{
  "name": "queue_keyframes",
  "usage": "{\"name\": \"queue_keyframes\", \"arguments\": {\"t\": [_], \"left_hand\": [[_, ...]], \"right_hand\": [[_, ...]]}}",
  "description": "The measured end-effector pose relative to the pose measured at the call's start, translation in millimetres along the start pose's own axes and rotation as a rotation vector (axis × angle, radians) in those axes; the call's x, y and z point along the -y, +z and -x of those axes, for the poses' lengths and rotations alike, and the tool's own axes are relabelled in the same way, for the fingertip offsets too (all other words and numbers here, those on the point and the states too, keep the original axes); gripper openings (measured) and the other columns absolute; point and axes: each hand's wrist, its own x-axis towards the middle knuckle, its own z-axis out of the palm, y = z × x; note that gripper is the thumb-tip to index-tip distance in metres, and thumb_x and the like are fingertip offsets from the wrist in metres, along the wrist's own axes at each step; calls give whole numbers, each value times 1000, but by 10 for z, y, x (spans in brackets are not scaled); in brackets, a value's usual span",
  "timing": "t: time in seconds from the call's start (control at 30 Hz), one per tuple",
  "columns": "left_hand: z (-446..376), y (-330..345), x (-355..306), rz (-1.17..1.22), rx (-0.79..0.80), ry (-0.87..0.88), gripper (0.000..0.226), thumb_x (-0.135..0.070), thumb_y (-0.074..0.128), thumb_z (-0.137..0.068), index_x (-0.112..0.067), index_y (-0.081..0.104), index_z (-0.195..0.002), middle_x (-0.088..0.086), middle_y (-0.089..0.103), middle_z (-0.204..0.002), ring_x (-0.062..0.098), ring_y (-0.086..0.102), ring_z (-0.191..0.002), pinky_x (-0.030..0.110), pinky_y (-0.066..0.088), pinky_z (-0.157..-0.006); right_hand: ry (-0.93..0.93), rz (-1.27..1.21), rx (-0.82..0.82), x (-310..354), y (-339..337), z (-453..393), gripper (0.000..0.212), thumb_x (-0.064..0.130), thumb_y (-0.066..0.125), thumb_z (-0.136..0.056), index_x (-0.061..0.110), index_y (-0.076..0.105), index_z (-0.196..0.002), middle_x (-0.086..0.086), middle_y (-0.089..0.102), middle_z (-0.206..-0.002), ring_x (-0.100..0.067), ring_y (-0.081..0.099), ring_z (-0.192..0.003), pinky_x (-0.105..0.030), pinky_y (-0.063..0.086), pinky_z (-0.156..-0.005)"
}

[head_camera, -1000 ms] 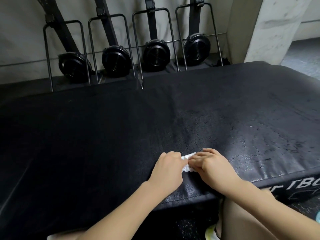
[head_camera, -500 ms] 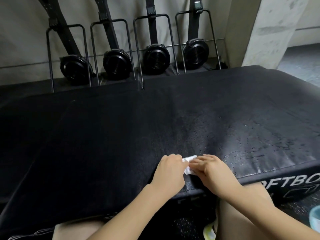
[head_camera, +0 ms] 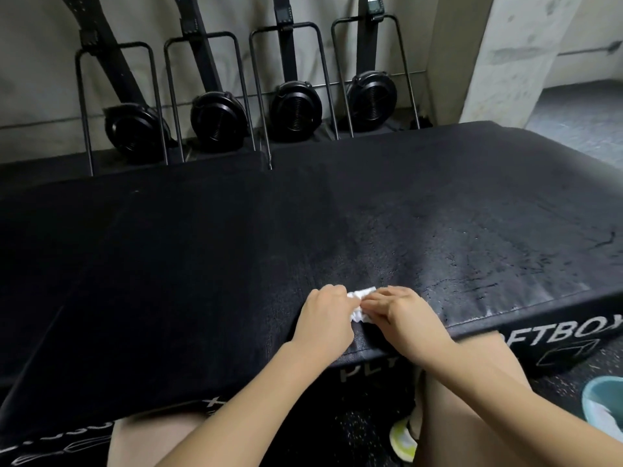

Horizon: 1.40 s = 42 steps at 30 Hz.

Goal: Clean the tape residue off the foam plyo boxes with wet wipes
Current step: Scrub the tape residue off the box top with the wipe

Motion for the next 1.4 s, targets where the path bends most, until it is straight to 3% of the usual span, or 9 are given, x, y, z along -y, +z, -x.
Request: {"name": "queue_keyframes", "arguments": {"t": [0.1,0.23,0.37,0.5,0.57,0.7,0.83,1.03,1.4], "left_hand": [[279,72,-67,35,-7,61,18,-10,60,-79,-22,65,-91,-2,46,-77,22,49,-76,31,34,-68],[512,256,-102,86,-50,89,31,-8,61,-63,-29,68,-85,-10,48,-70,14,49,-68,27,40,-61],[356,244,-117,116,-61,57,16,-11,64,-68,-19,67,-80,-4,52,-74,19,52,-73,33,45,-65],[130,128,-148,67,-36,3,18,-6,64,-80,-12,68,-96,2,56,-90,24,52,-92,34,39,-82],[138,128,-183,32,-11,29,17,-14,63,-86,-12,67,-102,3,56,-98,23,51,-97,34,39,-87],[376,256,-188,34,-39,112,8,-23,72,-80,-21,65,-82,-3,55,-81,20,55,-79,33,43,-71],[483,353,-163,116,-118,136,20,-25,77,-77,-24,60,-66,-8,47,-66,15,50,-65,28,40,-64],[624,389,-92,89,-188,190,28,-35,50,-90,-24,65,-68,-6,49,-65,16,51,-62,28,40,-63],[1165,261,421,4,-277,223,12,-19,62,-92,-21,65,-81,-7,46,-74,14,44,-68,30,37,-64]], "right_hand": [[-9,-42,-15,124,-59,373,19,35,53,-100,29,69,-91,18,68,-94,-9,63,-90,-32,49,-87],[-24,-22,-186,278,-19,728,16,29,64,-92,28,75,-104,20,71,-111,-6,62,-106,-28,44,-95],[-29,45,-223,233,2,552,23,34,56,-95,25,77,-99,15,73,-109,-9,65,-103,-28,41,-97],[34,14,-178,127,-2,308,23,33,55,-95,25,76,-99,15,73,-108,-13,68,-99,-30,43,-95],[24,-49,-138,106,-9,303,21,30,56,-97,24,76,-98,17,72,-104,-14,66,-96,-34,48,-90],[-50,-121,-136,127,-103,575,19,32,61,-97,22,77,-96,18,72,-104,-10,66,-97,-36,52,-85],[-96,-56,-189,151,-75,794,23,38,61,-97,23,79,-98,17,73,-107,-8,66,-99,-36,50,-91],[-167,-10,-303,251,54,818,15,26,69,-95,16,79,-99,9,72,-109,-16,64,-98,-30,46,-92],[-288,-14,-256,808,379,540,12,24,67,-98,16,72,-90,3,68,-103,-22,62,-91,-35,45,-89]]}}
